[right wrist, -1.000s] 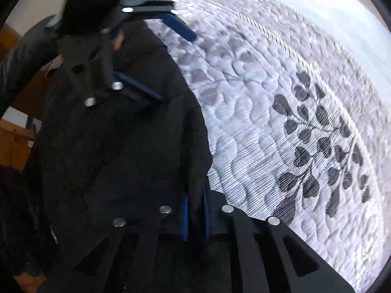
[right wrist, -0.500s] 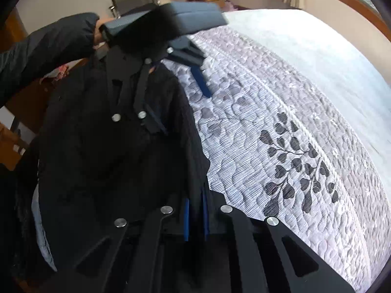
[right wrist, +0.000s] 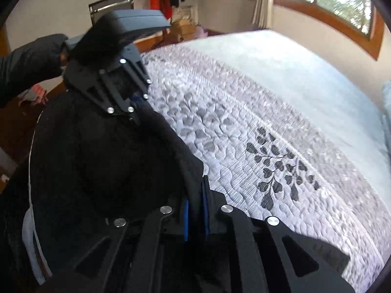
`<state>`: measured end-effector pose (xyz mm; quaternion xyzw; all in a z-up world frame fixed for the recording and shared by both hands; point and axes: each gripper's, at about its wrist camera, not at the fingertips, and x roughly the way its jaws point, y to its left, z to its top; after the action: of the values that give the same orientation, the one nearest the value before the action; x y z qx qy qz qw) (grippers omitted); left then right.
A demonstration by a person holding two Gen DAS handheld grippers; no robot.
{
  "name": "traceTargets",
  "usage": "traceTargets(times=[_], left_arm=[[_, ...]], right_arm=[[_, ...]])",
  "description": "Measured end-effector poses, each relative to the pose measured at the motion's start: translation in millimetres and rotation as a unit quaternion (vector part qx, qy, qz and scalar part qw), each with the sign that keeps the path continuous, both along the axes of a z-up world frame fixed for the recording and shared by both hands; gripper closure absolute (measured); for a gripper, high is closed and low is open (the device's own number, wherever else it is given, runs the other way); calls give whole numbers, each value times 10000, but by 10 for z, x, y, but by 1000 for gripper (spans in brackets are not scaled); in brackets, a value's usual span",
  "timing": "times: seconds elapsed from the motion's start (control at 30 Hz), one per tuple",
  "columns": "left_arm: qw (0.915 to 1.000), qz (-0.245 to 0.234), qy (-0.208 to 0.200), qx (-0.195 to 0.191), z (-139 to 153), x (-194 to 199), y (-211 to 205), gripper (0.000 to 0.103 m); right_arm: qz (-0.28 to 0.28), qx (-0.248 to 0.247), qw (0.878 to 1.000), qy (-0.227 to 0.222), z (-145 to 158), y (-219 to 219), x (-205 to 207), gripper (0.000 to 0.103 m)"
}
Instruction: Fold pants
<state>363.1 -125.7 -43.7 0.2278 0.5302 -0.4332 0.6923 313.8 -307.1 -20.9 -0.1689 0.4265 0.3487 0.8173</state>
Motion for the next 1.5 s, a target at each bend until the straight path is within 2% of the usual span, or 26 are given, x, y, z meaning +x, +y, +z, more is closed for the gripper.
traceTargets(times=[0.13,0.27,0.43,0.53,0.73,0.93,1.07,1.23,1.3,1.37,1.43,1.5], left_arm=[[9982,313,-513,17,295,-499,29,97],[9943,616,-838,242,408,-1064,29,97],[9894,939,-1054,344,451,-1740,79,97],[9864,1223,-1053,298,440,-2116,119,96],[9803,1616,-1096,287,307,-2560,113,96],[9780,1919,-766,294,43,-2831,124,96],[9769,2115,-189,259,-279,-2993,135,95],[9752,2141,-382,402,-497,-3135,76,94],[9736,2223,-341,387,-519,-3122,68,93],[9724,2291,-289,327,-533,-3118,86,93],[9717,2332,-263,257,-539,-3136,116,93],[9712,2359,-258,222,-530,-3133,131,93]], right_arm=[[-221,138,9989,-396,216,19,-484,93],[-335,8,9970,-699,322,160,-1060,93],[-497,51,9966,-653,246,238,-1605,93],[-572,73,9968,-545,189,262,-1894,92],[-690,65,9971,-325,61,296,-2247,91],[-761,2,9971,4,-217,307,-2472,90],[-747,-145,9966,324,-425,301,-2592,89],[-741,-332,9947,636,-686,327,-2693,88],[-784,-339,9938,707,-734,334,-2701,83],[-776,-143,9931,862,-703,329,-2705,63],[-797,444,9907,1013,-554,262,-2712,48],[-962,923,9858,1018,-381,156,-2676,44]])
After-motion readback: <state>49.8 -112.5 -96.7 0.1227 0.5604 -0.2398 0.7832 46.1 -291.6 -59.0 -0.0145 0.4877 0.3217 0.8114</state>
